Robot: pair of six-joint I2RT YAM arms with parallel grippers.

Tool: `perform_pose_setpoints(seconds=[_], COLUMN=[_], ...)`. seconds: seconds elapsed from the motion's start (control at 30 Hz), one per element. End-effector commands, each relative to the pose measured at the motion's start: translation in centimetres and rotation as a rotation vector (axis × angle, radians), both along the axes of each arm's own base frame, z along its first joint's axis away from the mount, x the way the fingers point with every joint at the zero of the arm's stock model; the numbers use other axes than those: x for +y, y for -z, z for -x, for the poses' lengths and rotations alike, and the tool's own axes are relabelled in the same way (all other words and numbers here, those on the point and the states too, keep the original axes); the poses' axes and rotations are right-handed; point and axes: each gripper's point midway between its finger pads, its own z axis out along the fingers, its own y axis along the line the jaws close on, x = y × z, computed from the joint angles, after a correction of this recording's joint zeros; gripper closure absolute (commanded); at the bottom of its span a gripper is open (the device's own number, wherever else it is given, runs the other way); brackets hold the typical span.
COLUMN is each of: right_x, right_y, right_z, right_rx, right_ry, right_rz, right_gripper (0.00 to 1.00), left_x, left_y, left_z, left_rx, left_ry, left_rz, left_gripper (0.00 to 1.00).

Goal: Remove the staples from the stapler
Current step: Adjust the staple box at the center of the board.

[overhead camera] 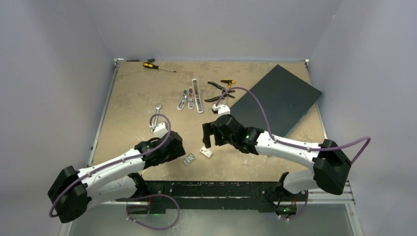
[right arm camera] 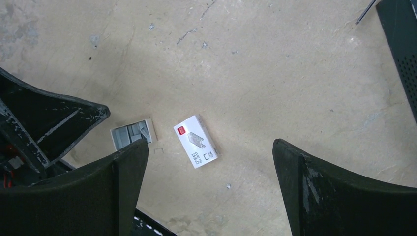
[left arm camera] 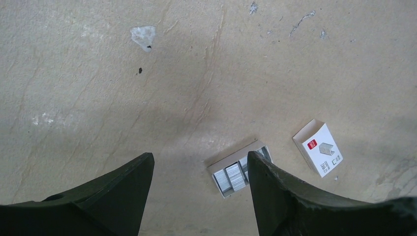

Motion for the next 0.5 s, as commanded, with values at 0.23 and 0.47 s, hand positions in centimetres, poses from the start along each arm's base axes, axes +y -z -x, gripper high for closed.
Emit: perform_pose_setpoints(seconds=[0.23,0.47], right_x=[-2.4,-3.6], right_y=[-3.0,-4.2], right_z=[-0.2,0.1], right_rx=[-0.050,-0.077], right_ry=[0.129,0.156], right_rz=[-0.075,-0.104], right_gripper=[0.01,0.01], left_x=[-1.9,-2.6], left_y=[1.5,2.1], left_z=[-1.3,-0.9], left_rx=[0.035,0.057], left_ry=[0.033,0.090], left_rz=[-0.042,-0.115], left_gripper=[0.33,0.34])
